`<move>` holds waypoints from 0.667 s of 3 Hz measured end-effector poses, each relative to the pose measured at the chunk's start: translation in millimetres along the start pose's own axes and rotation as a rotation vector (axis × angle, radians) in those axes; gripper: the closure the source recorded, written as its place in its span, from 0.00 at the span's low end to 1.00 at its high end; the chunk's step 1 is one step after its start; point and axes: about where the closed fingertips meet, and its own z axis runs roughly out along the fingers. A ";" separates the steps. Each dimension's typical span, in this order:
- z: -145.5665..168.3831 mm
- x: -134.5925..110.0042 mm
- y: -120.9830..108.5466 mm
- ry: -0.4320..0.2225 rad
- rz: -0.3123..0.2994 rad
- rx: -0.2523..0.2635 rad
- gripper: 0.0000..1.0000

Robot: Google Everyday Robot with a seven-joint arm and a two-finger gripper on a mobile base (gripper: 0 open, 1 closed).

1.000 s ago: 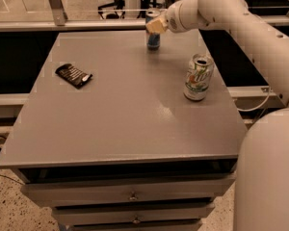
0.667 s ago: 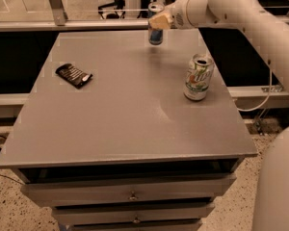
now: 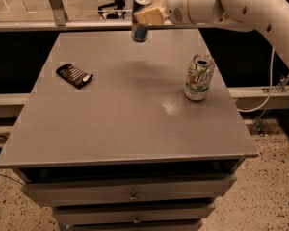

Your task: Move redbull can near rxbar chocolate

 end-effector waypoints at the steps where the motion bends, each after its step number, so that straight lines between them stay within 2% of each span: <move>1: 22.7 -30.7 71.2 -0.065 0.002 -0.179 1.00; 2: 42.8 -42.0 119.0 -0.081 -0.004 -0.298 1.00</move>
Offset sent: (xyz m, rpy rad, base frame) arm -0.0906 0.1700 -0.0083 0.0582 0.0869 0.4369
